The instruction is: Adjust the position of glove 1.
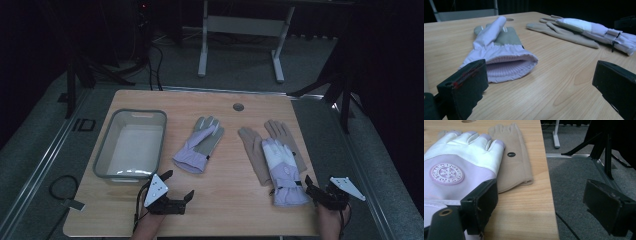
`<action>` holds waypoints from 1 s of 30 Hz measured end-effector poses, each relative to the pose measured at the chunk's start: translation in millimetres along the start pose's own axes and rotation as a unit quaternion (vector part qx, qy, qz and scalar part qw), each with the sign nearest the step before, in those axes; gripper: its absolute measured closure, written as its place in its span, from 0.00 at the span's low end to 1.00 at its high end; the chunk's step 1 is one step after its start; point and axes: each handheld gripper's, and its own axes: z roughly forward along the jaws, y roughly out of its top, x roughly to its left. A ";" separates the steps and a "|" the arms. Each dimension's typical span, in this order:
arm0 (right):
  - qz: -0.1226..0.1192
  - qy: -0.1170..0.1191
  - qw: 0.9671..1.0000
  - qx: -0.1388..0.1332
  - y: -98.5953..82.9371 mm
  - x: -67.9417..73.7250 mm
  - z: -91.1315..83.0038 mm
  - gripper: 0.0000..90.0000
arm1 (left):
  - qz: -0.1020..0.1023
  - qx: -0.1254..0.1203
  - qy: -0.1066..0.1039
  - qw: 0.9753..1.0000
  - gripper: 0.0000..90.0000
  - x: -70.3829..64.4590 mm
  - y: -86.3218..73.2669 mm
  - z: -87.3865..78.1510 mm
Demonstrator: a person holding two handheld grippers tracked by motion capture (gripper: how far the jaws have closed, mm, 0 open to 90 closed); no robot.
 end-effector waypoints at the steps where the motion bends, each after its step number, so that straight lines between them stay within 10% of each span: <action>1: 0.000 0.000 1.000 0.000 0.0 0.0 0.0 0.14 | 0.000 0.000 0.000 1.000 0.00 0.0 0.0 0.0; 14: 0.013 0.011 1.000 0.009 10.7 -3.9 -5.4 0.14 | 0.008 0.002 0.005 1.000 0.00 -2.1 -0.7 0.9; 30: -0.021 0.045 0.999 0.000 105.8 12.3 -20.8 0.12 | 0.006 0.000 -0.004 1.000 0.00 -1.8 -1.0 0.4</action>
